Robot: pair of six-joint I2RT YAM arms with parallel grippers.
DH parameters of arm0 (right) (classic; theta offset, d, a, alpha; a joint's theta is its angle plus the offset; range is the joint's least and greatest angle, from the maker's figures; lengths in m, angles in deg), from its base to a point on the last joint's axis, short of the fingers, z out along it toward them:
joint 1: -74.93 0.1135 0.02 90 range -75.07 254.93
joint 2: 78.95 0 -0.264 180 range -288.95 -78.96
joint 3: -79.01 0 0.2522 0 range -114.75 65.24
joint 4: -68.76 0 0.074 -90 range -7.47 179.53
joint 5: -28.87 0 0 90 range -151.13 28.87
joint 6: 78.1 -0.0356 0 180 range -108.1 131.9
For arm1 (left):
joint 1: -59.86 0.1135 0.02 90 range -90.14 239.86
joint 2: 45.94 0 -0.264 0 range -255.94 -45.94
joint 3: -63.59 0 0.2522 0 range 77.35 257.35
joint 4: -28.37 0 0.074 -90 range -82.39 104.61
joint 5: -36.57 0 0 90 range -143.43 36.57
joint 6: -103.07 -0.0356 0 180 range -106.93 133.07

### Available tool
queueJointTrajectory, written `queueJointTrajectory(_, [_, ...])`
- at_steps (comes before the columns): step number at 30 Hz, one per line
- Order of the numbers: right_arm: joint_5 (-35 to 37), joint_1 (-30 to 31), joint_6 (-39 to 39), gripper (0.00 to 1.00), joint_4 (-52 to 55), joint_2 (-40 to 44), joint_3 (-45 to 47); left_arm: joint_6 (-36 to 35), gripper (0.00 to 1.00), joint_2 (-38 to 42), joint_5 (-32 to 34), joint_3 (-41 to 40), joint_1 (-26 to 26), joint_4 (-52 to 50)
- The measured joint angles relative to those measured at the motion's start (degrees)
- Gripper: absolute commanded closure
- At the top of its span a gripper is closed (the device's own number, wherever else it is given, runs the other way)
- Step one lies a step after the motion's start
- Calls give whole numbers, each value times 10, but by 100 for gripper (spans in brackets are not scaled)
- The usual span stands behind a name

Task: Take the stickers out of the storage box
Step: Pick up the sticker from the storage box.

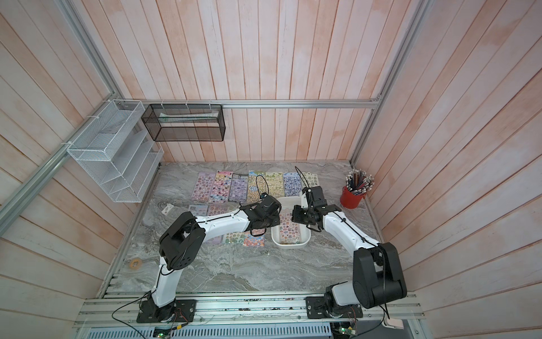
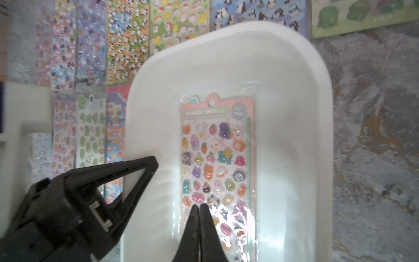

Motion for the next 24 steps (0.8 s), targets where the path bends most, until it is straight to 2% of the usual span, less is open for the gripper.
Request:
queueJointTrajectory(5, [33,8,6,88,-10,-49,4,6,100,0,6,-2,-4,-1])
queueJointTrajectory(12, [99,48,10,77,-22,-109,0,8,100,5,8,-16,-8,19])
queueJointTrajectory(17, [123,66,13,61,-34,-126,-10,10,100,11,12,-28,-9,29])
queueJointTrajectory(20, [126,73,19,48,-43,-136,-16,12,100,14,14,-33,-9,35])
queueJointTrajectory(24, [125,77,24,37,-57,-143,-23,12,100,15,14,-36,-9,39])
